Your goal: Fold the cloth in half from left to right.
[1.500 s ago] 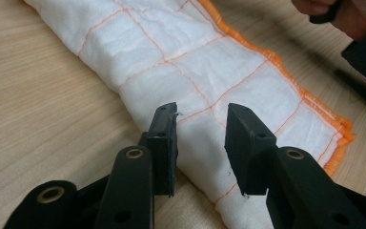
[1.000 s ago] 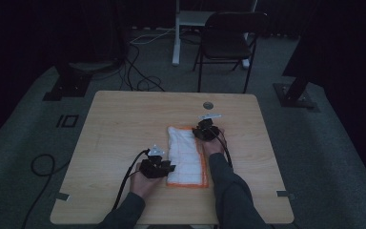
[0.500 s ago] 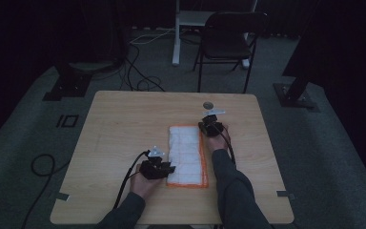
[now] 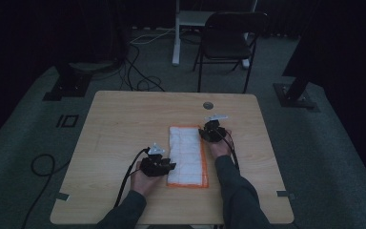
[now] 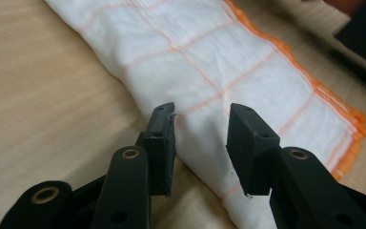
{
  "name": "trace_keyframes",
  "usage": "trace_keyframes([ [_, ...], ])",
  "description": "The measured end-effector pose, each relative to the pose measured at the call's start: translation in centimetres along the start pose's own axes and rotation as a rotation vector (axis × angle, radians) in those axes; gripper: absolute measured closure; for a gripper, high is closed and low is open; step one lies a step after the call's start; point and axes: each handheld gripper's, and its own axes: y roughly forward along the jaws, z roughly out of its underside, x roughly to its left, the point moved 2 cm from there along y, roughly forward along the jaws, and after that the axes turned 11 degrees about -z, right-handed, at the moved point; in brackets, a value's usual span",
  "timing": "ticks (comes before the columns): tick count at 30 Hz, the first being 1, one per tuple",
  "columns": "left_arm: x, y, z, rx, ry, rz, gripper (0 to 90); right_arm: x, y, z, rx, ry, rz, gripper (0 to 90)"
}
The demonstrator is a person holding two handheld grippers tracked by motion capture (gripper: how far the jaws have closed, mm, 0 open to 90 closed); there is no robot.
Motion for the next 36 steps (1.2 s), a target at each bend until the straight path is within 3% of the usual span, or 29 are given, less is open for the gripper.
trace_keyframes([
  [8,1.3,-0.1,-1.3,-0.051,-0.022,-0.045,62.6,1.5,-1.7,2.7,0.013,-0.026,-0.034,63.2],
  [21,3.5,0.3,-1.8,-0.055,-0.049,-0.101,61.8,3.4,-5.0,5.2,-0.002,-0.058,-0.098,59.6],
  [28,4.1,1.0,-2.4,-0.043,-0.061,-0.105,61.9,3.8,-5.7,6.8,-0.008,-0.088,-0.051,59.1],
  [36,4.4,1.9,-2.7,-0.033,-0.082,-0.098,62.5,3.2,-5.9,7.4,-0.011,-0.054,-0.039,59.0],
])
